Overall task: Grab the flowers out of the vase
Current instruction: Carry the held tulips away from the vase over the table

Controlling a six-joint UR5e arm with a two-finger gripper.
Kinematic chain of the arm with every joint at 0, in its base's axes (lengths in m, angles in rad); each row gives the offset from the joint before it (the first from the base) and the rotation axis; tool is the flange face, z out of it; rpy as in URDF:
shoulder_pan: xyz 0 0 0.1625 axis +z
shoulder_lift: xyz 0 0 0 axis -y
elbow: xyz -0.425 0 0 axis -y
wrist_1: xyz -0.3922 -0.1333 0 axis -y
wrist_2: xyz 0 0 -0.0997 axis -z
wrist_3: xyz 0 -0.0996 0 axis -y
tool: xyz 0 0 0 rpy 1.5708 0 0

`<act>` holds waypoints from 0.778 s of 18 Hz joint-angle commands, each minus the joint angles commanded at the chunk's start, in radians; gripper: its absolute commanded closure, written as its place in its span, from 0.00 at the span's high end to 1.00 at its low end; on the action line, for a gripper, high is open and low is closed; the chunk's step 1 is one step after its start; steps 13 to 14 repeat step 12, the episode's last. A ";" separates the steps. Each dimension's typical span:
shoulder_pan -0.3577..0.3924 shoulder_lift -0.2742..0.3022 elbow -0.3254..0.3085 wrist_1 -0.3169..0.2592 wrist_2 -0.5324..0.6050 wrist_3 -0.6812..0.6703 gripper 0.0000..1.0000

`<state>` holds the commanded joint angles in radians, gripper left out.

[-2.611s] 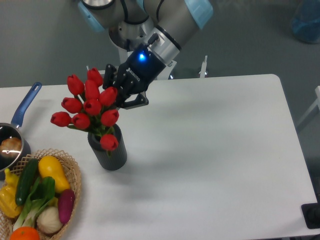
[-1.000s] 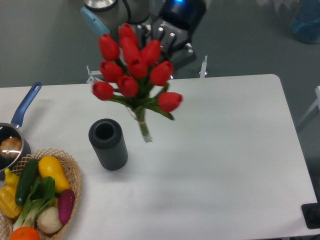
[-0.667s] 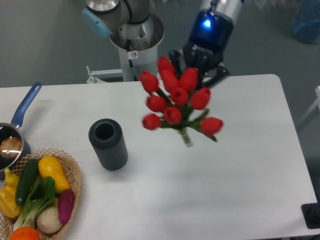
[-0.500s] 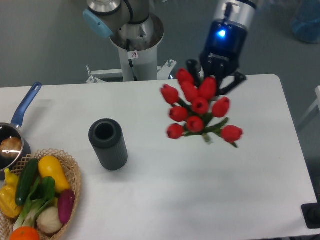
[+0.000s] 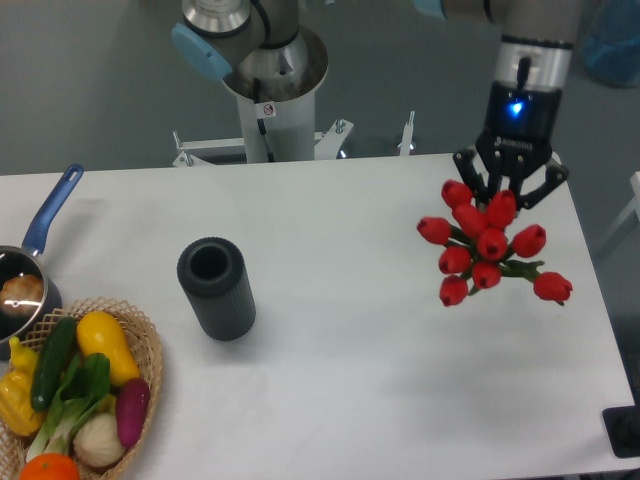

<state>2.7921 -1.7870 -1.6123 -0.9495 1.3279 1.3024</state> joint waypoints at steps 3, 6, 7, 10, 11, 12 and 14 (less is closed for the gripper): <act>-0.026 -0.023 0.031 -0.015 0.098 0.002 0.00; -0.039 -0.043 0.084 -0.081 0.152 0.003 0.00; -0.040 -0.054 0.107 -0.127 0.178 0.003 0.00; -0.065 -0.107 0.195 -0.210 0.253 0.003 0.00; -0.078 -0.132 0.215 -0.212 0.286 0.002 0.00; -0.092 -0.155 0.233 -0.212 0.313 0.000 0.00; -0.092 -0.155 0.233 -0.212 0.313 0.000 0.00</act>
